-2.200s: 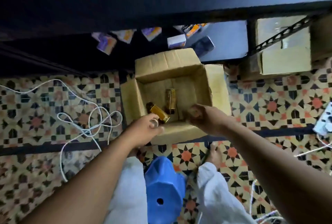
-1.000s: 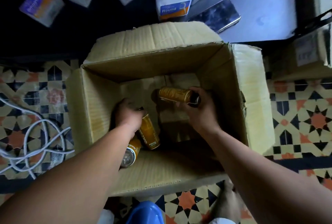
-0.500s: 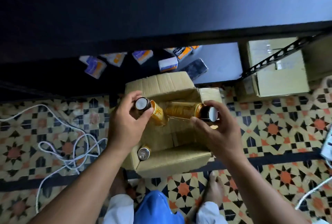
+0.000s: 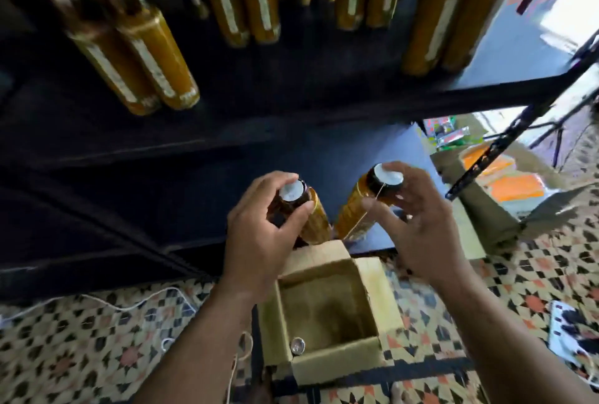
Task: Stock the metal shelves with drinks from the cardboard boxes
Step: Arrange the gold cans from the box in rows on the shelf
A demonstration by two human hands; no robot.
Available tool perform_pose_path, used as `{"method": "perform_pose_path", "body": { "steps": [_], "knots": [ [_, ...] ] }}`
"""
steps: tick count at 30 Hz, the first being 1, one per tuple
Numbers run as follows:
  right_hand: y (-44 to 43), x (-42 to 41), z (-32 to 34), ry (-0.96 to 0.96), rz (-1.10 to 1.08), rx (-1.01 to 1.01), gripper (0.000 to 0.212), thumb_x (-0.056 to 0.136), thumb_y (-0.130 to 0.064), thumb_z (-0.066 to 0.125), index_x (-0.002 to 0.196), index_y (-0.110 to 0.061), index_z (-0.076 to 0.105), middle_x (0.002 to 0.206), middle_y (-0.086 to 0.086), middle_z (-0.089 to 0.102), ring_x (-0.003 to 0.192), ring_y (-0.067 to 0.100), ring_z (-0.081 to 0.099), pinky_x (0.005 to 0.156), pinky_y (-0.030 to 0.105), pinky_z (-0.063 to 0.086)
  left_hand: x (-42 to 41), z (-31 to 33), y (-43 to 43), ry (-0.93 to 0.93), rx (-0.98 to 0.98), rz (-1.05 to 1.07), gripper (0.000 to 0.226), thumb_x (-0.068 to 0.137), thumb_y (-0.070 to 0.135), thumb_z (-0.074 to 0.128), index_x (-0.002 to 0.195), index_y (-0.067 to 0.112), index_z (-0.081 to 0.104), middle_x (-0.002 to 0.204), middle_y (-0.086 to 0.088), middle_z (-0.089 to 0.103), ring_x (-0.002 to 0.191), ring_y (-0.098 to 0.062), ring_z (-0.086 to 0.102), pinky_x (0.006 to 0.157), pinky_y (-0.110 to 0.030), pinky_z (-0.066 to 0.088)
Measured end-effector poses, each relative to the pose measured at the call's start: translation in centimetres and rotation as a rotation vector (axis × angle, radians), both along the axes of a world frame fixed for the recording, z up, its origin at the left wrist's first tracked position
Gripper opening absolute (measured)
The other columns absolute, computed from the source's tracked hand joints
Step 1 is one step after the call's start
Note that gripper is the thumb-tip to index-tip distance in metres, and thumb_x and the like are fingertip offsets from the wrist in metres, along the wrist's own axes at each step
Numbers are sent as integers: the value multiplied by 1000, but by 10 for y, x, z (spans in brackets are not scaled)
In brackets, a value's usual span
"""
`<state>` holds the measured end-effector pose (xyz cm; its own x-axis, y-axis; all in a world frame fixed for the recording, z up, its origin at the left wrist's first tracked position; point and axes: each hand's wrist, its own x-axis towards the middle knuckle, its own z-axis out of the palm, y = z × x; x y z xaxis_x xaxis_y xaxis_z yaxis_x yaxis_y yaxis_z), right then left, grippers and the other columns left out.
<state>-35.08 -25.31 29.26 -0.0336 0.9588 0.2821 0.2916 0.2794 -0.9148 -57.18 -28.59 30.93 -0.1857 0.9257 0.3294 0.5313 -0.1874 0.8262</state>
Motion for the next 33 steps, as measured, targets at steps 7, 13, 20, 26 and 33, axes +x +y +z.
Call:
{"method": "perform_pose_path", "body": {
  "steps": [7, 13, 20, 26, 33],
  "knots": [
    [4, -5, 109, -40, 104, 160, 47, 86, -45, 78, 127, -41, 56, 111, -19, 70, 102, 11, 70, 90, 45, 58, 7, 121, -14, 89, 136, 14, 38, 84, 23, 82, 118, 25, 67, 111, 15, 66, 106, 0, 61, 91, -19, 50],
    [33, 6, 167, -141, 166, 283, 52, 90, -35, 78, 136, -30, 53, 112, -10, 71, 98, 7, 70, 81, 35, 61, 18, 178, 2, 217, 210, 109, 43, 88, 30, 78, 127, 24, 62, 120, 8, 65, 109, -2, 57, 87, -6, 42],
    [78, -4, 193, -195, 206, 219, 53, 91, -39, 76, 137, -39, 49, 115, -14, 68, 90, 1, 68, 73, 25, 60, 3, 194, 45, 294, 217, 153, 45, 88, 28, 77, 129, 20, 61, 124, 2, 66, 116, -10, 59, 96, -26, 50],
    [111, -39, 191, -174, 142, 153, 56, 91, -38, 76, 141, -35, 50, 124, -11, 64, 90, -14, 63, 64, 5, 49, -27, 188, 94, 323, 171, 80, 44, 89, 28, 76, 130, 20, 61, 126, 3, 64, 111, 2, 50, 82, 1, 34],
    [143, -73, 173, -142, 119, 46, 47, 87, -31, 81, 126, -43, 56, 119, -13, 70, 98, 13, 71, 85, 44, 62, -49, 174, 148, 268, 92, -65, 43, 89, 30, 74, 129, 23, 61, 126, 2, 66, 119, -14, 59, 99, -39, 52]
  ]
}}
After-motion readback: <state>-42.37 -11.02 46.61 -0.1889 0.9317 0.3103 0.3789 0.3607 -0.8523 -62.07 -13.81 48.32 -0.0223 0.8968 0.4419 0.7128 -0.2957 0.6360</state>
